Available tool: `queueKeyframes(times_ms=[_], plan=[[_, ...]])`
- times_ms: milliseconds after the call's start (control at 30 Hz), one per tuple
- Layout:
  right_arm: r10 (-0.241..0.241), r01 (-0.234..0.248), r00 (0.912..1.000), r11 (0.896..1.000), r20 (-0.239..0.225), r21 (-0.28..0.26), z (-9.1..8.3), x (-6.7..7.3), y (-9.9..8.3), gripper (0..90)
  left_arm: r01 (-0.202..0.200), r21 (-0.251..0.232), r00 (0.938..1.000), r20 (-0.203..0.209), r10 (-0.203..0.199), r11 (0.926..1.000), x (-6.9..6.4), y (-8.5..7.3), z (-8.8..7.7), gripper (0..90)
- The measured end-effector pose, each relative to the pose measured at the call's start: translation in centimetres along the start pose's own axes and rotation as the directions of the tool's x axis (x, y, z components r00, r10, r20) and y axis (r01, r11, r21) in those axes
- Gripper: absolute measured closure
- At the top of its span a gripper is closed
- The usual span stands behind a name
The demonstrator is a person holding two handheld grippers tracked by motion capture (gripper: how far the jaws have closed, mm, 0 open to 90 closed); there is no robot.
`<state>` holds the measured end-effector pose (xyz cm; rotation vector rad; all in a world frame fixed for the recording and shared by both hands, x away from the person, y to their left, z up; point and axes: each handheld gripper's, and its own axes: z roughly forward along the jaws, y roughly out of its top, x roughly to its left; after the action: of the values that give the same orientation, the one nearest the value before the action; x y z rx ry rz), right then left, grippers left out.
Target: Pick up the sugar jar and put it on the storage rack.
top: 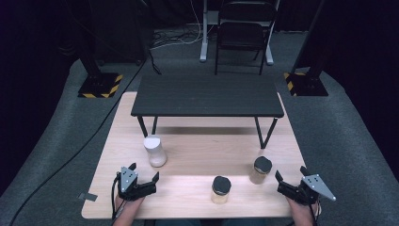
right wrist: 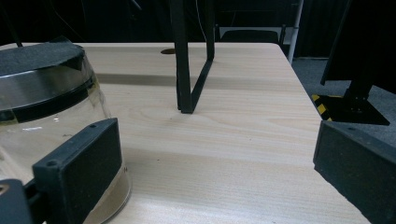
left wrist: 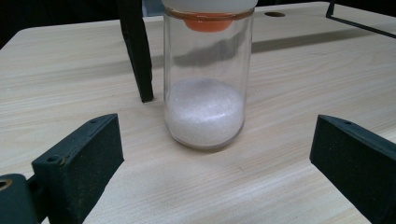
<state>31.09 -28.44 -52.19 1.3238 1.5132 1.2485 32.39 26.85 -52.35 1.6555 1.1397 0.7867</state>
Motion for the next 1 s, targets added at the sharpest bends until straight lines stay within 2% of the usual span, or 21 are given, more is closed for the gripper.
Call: queueKeyframes(times_ms=[400, 500, 567, 733, 800, 1000], plan=[[-0.006, 0.006, 0.9999, 1.000, 0.009, -0.018, -0.21, 0.09, -0.09, 0.7, 0.000, -0.001, 1.0000, 0.002, 0.000, 1.0000, 0.01, 0.00, -0.01, 2.0], [-0.004, 0.004, 0.9999, 1.000, 0.012, -0.017, -0.19, 0.09, -0.08, 0.7, 0.015, -0.007, 0.9999, 0.001, -0.015, 0.9999, 0.22, 0.02, 0.06, 1.8], [-0.003, 0.004, 0.9999, 1.000, 0.009, -0.016, -0.18, 0.08, -0.08, 0.8, 0.041, -0.016, 0.9992, 0.001, -0.041, 0.9990, 0.57, 0.11, 0.11, 1.6], [0.002, -0.002, 1.0000, 1.000, 0.004, -0.015, -0.18, -0.02, -0.07, 1.1, 0.030, -0.015, 0.9995, -0.004, -0.031, 0.9994, 0.54, 0.19, 0.14, 1.5], [0.008, -0.008, 1.0000, 1.000, 0.003, -0.017, -0.19, -0.06, -0.08, 1.1, 0.037, -0.025, 0.9992, 0.015, -0.037, 0.9990, 0.60, 0.19, -0.02, 0.2], [0.007, -0.007, 1.0000, 1.000, -0.001, -0.016, -0.19, -0.05, -0.08, 1.2, 0.037, -0.037, 0.9993, 0.007, -0.037, 0.9986, 0.63, 0.40, -0.41, 0.2]])
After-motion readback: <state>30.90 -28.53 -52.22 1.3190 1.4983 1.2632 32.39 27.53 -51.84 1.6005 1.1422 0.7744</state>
